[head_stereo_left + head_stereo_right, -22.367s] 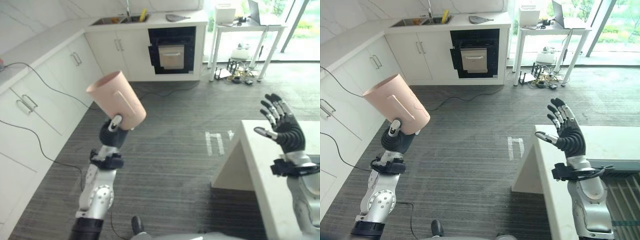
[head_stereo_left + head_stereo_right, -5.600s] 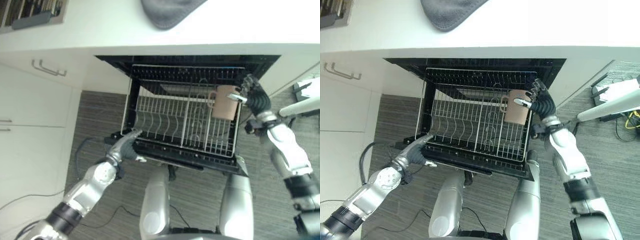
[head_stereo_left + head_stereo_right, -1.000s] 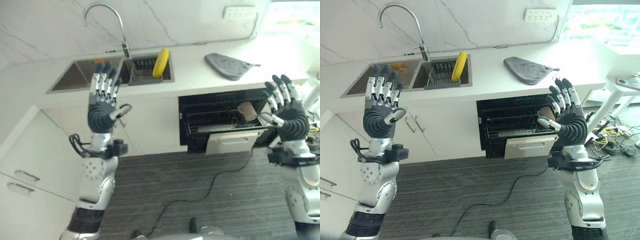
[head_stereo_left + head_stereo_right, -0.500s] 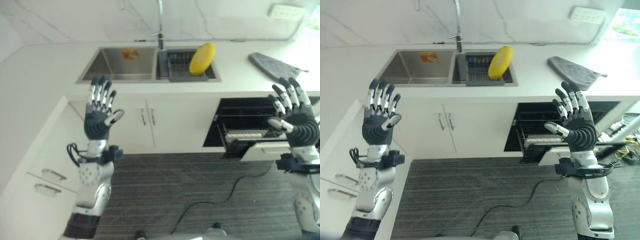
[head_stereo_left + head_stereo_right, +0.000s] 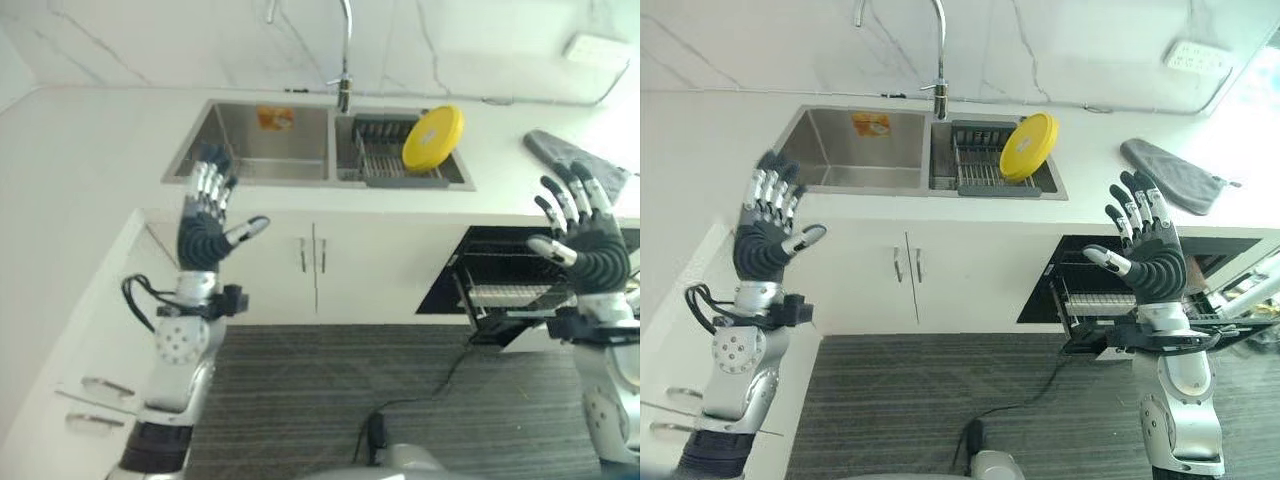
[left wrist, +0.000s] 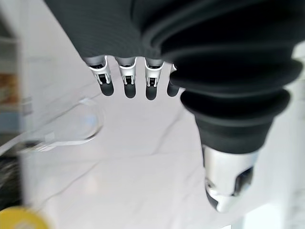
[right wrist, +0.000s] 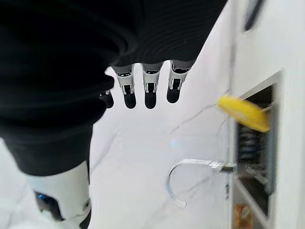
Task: Place the dishes in the dishwasher.
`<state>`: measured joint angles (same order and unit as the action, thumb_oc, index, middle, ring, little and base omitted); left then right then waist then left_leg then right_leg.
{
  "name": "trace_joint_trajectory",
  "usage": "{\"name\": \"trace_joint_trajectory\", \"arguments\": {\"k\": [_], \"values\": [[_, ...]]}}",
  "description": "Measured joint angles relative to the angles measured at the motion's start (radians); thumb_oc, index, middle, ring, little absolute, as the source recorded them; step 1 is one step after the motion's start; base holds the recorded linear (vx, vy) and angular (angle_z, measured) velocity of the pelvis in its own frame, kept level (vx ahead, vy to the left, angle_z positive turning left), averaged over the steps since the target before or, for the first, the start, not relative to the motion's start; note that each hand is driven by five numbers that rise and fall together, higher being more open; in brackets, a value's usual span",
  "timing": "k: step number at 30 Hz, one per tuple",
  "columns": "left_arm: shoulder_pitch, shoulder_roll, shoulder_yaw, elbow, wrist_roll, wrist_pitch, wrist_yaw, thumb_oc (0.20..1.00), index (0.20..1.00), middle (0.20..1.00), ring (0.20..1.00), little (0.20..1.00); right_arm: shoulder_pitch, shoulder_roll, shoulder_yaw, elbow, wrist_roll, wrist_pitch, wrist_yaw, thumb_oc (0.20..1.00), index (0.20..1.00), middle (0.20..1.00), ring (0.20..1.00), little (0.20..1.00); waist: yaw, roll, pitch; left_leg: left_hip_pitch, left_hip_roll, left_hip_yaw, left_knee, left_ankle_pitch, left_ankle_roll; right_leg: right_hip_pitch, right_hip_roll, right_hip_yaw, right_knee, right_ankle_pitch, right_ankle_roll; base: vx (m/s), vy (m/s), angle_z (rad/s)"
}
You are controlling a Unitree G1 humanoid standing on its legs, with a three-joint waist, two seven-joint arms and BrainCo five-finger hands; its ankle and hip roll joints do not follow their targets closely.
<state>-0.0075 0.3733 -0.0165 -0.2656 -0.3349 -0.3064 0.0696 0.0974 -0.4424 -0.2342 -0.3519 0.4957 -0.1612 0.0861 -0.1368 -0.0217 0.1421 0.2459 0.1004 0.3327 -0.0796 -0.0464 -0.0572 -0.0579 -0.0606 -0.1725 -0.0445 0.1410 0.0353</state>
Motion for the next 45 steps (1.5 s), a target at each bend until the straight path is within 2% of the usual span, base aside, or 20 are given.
{"name": "trace_joint_trajectory", "arguments": {"k": [4, 8, 10, 14, 17, 19, 20, 22, 23, 24, 27, 28, 30, 31, 34, 35, 39, 43, 44, 45], "values": [[-0.047, -0.006, -0.024, -0.001, -0.044, 0.004, -0.011, 1.0, 1.0, 1.0, 1.0, 1.0, -0.049, -0.003, 0.031, 0.021, 0.0, 0.0, -0.027, 1.0, 1.0, 1.0, 1.0, 1.0, -0.002, 0.012, 0.001, 0.012, 0.057, -0.023, 0.054, 0.018, -0.032, 0.056, 0.051, -0.008, -0.013, -0.043, -0.041, 0.24, -0.387, 0.13], [-0.076, -0.007, -0.021, -0.032, -0.096, 0.004, -0.009, 1.0, 1.0, 1.0, 1.0, 1.0, -0.063, -0.019, 0.034, 0.008, 0.0, 0.002, -0.027, 1.0, 1.0, 1.0, 1.0, 1.0, 0.0, 0.023, 0.003, 0.0, 0.101, -0.024, 0.118, 0.039, -0.064, 0.086, 0.088, -0.003, -0.025, -0.077, -0.046, 0.17, -0.405, -0.02], [-0.039, -0.011, -0.008, -0.032, -0.125, 0.005, -0.023, 1.0, 1.0, 1.0, 1.0, 1.0, -0.025, -0.019, -0.005, -0.02, 0.001, 0.013, -0.024, 1.0, 1.0, 1.0, 1.0, 1.0, 0.003, 0.001, 0.001, -0.102, 0.128, -0.047, 0.314, 0.044, -0.073, 0.087, 0.087, 0.019, -0.028, -0.09, -0.061, 0.11, -0.272, -0.03], [0.021, -0.015, 0.016, -0.033, -0.144, 0.004, -0.054, 1.0, 1.0, 1.0, 1.0, 1.0, -0.006, -0.029, -0.018, -0.018, 0.036, 0.024, -0.007, 1.0, 1.0, 1.0, 1.0, 1.0, -0.005, 0.008, 0.004, -0.161, 0.161, -0.077, 0.416, 0.067, -0.089, 0.085, 0.121, 0.025, -0.006, -0.111, -0.127, 0.1, -0.214, -0.11], [0.038, -0.025, 0.015, -0.034, -0.16, 0.003, -0.068, 1.0, 1.0, 1.0, 1.0, 1.0, -0.004, -0.026, -0.013, -0.02, 0.036, 0.025, 0.006, 1.0, 1.0, 1.0, 1.0, 1.0, 0.002, -0.009, 0.013, -0.285, 0.127, -0.156, 0.609, 0.032, -0.084, 0.088, 0.116, 0.031, -0.008, -0.12, -0.144, 0.12, -0.039, 0.01], [0.04, -0.022, 0.016, -0.034, -0.159, 0.001, -0.074, 1.0, 1.0, 1.0, 1.0, 1.0, -0.006, -0.025, -0.003, -0.021, 0.035, 0.028, 0.014, 1.0, 1.0, 1.0, 1.0, 1.0, 0.013, -0.016, 0.015, -0.32, 0.077, -0.124, 0.471, -0.012, -0.054, 0.097, 0.108, 0.021, -0.019, -0.117, -0.14, 0.17, 0.143, 0.03], [0.043, -0.018, 0.016, -0.033, -0.157, -0.001, -0.073, 1.0, 1.0, 1.0, 1.0, 1.0, -0.007, -0.024, 0.018, -0.02, 0.034, 0.031, 0.014, 1.0, 1.0, 1.0, 1.0, 1.0, 0.013, -0.015, 0.015, -0.304, 0.056, -0.095, 0.267, -0.003, -0.053, 0.11, 0.111, 0.014, -0.028, -0.115, -0.139, 0.24, 0.212, 0.11], [0.039, 0.001, 0.014, -0.009, -0.154, -0.02, -0.071, 1.0, 1.0, 1.0, 1.0, 1.0, -0.027, -0.014, 0.074, 0.002, 0.029, 0.038, 0.015, 1.0, 1.0, 1.0, 1.0, 1.0, 0.021, -0.006, 0.021, -0.319, 0.051, -0.115, -0.023, 0.085, -0.054, 0.129, 0.126, 0.029, -0.042, -0.128, -0.113, 0.26, 0.226, -0.15], [0.042, 0.002, 0.011, 0.031, -0.155, -0.021, -0.062, 1.0, 1.0, 1.0, 1.0, 1.0, -0.031, -0.018, 0.089, 0.014, 0.021, 0.042, 0.017, 1.0, 1.0, 1.0, 1.0, 1.0, 0.037, 0.006, 0.026, -0.351, 0.06, -0.148, -0.022, 0.134, -0.062, 0.167, 0.125, 0.048, -0.042, -0.132, -0.113, 0.37, 0.382, -0.42], [0.042, 0.002, 0.012, 0.033, -0.154, -0.028, -0.061, 1.0, 1.0, 1.0, 1.0, 1.0, -0.027, -0.034, 0.073, 0.014, 0.017, 0.042, 0.017, 1.0, 1.0, 1.0, 1.0, 1.0, 0.035, 0.02, 0.03, -0.366, 0.065, -0.16, -0.02, 0.137, -0.067, 0.199, 0.125, 0.059, -0.043, -0.157, -0.097, 0.46, 0.481, -0.64], [0.045, -0.006, 0.042, 0.033, -0.155, -0.047, -0.058, 1.0, 1.0, 1.0, 1.0, 1.0, -0.012, -0.1, 0.006, -0.016, 0.024, 0.042, 0.044, 1.0, 1.0, 1.0, 1.0, 1.0, 0.036, 0.031, 0.029, -0.326, 0.048, -0.095, -0.014, 0.103, -0.015, 0.249, 0.081, 0.111, -0.042, -0.203, -0.047, 0.47, 0.432, -0.48], [0.021, -0.012, 0.047, 0.033, -0.154, -0.046, -0.053, 1.0, 1.0, 1.0, 1.0, 1.0, 0.015, -0.094, -0.011, -0.06, 0.03, 0.035, 0.052, 1.0, 1.0, 1.0, 1.0, 1.0, 0.02, 0.024, 0.025, -0.289, -0.001, -0.05, -0.021, 0.126, 0.025, 0.285, 0.023, 0.105, -0.022, -0.229, -0.005, 0.28, 0.224, -0.17], [0.004, -0.009, 0.045, 0.025, -0.152, -0.044, -0.051, 1.0, 1.0, 1.0, 1.0, 1.0, 0.017, -0.073, 0.004, -0.058, 0.032, 0.037, 0.057, 1.0, 1.0, 1.0, 1.0, 1.0, 0.026, -0.006, 0.018, -0.269, -0.056, -0.05, -0.019, 0.208, 0.082, 0.298, -0.028, 0.104, -0.004, -0.258, 0.044, 0.2, 0.169, -0.07], [-0.009, -0.005, 0.044, 0.024, -0.149, -0.038, -0.049, 1.0, 1.0, 1.0, 1.0, 1.0, 0.016, -0.045, 0.013, -0.058, 0.032, 0.037, 0.059, 1.0, 1.0, 1.0, 1.0, 1.0, 0.028, -0.027, 0.018, -0.265, -0.086, -0.05, -0.014, 0.193, 0.104, 0.292, -0.06, 0.098, 0.018, -0.26, 0.062, 0.2, 0.181, 0.15], [-0.043, 0.003, 0.017, 0.025, -0.143, -0.022, -0.033, 1.0, 1.0, 1.0, 1.0, 1.0, 0.007, -0.019, 0.04, -0.059, 0.024, 0.038, 0.062, 1.0, 1.0, 1.0, 1.0, 1.0, 0.065, -0.029, 0.018, -0.244, -0.113, -0.073, -0.014, 0.147, 0.144, 0.233, -0.102, 0.078, 0.016, -0.243, 0.141, 0.23, 0.245, 0.29], [-0.036, 0.018, 0.018, 0.025, -0.132, -0.019, -0.03, 1.0, 1.0, 1.0, 1.0, 1.0, -0.006, -0.015, 0.04, -0.061, 0.024, 0.037, 0.065, 1.0, 1.0, 1.0, 1.0, 1.0, 0.077, -0.043, 0.017, -0.204, -0.134, -0.073, -0.014, 0.114, 0.139, 0.191, -0.127, 0.084, 0.027, -0.173, 0.159, 0.19, 0.244, 0.01], [-0.016, 0.01, 0.015, 0.007, -0.09, -0.013, -0.034, 1.0, 1.0, 1.0, 1.0, 1.0, -0.002, -0.012, 0.039, -0.058, 0.026, 0.036, 0.07, 1.0, 1.0, 1.0, 1.0, 1.0, 0.068, -0.005, 0.01, -0.181, -0.122, -0.076, -0.017, 0.073, 0.143, 0.058, -0.115, 0.09, 0.288, -0.184, 0.159, 0.15, 0.242, -0.21], [-0.016, 0.018, 0.019, -0.003, -0.037, -0.009, -0.034, 1.0, 1.0, 1.0, 1.0, 1.0, 0.04, -0.002, 0.04, -0.059, 0.025, 0.034, 0.071, 1.0, 1.0, 1.0, 1.0, 1.0, 0.044, -0.013, 0.007, -0.159, -0.121, -0.065, -0.015, 0.058, 0.164, -0.08, -0.122, 0.146, 0.523, -0.199, 0.156, 0.08, 0.057, -0.09], [-0.016, 0.028, 0.023, -0.005, -0.036, -0.007, -0.03, 1.0, 1.0, 1.0, 1.0, 1.0, 0.043, -0.002, 0.043, -0.059, 0.025, 0.04, 0.073, 1.0, 1.0, 1.0, 1.0, 1.0, 0.044, -0.015, 0.006, -0.156, -0.12, -0.045, -0.014, 0.063, 0.155, -0.106, -0.125, 0.116, 0.492, -0.212, 0.149, 0.08, -0.105, -0.19], [-0.017, 0.036, 0.034, -0.006, -0.036, -0.004, -0.029, 1.0, 1.0, 1.0, 1.0, 1.0, 0.043, -0.004, 0.042, -0.051, 0.026, 0.043, 0.079, 1.0, 1.0, 1.0, 1.0, 1.0, 0.041, -0.024, 0.0, -0.155, -0.12, -0.03, -0.014, 0.063, 0.155, -0.105, -0.125, 0.072, 0.346, -0.197, 0.141, 0.12, -0.231, -0.28]]}}
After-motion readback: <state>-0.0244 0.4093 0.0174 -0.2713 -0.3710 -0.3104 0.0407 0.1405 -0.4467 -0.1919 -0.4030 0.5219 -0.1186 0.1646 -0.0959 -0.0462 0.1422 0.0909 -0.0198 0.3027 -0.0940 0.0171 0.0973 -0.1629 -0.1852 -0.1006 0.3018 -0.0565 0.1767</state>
